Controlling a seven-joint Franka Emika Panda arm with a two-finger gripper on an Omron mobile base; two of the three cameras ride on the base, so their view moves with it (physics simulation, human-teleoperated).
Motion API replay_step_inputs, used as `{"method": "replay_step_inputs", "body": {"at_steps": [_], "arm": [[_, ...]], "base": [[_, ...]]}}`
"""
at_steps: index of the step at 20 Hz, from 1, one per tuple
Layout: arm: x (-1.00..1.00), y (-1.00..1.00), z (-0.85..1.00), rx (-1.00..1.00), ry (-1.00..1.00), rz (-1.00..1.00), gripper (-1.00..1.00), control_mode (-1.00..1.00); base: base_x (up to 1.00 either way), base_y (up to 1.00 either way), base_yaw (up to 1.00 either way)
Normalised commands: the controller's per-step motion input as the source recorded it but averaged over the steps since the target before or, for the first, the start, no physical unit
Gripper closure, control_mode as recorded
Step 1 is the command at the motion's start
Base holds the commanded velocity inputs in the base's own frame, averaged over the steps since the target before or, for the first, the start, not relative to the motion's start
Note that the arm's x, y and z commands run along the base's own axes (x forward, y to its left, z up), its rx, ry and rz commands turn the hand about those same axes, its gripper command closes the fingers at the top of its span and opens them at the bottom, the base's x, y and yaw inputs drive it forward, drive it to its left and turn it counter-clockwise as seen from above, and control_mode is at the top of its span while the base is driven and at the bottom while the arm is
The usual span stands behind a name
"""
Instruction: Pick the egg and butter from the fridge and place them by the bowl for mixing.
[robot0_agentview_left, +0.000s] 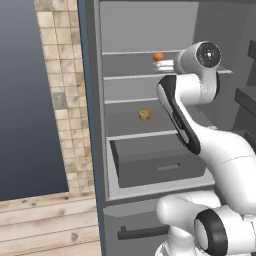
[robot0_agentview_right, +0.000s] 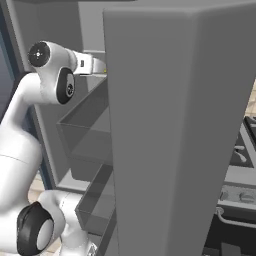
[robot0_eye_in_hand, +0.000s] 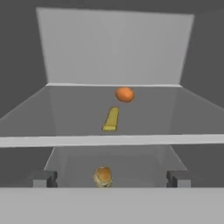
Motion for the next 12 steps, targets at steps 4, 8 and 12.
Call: {"method": "replay_step_inputs", "body": {"at_steps": [4,8,12], "arm": [[0.37,-0.02,0.25,0.00,0.08,0.00,-1.00,-1.00],[0.55,-0.02,-0.04,-0.01,0.07,0.00,-1.00,-1.00],[0.66,0.00,-0.17,0.00,0.07,0.00,-1.00,-1.00]], "base": [[0.00,0.00,0.00],[0.00,0.00,0.00],[0.00,0.00,0.00]]}}
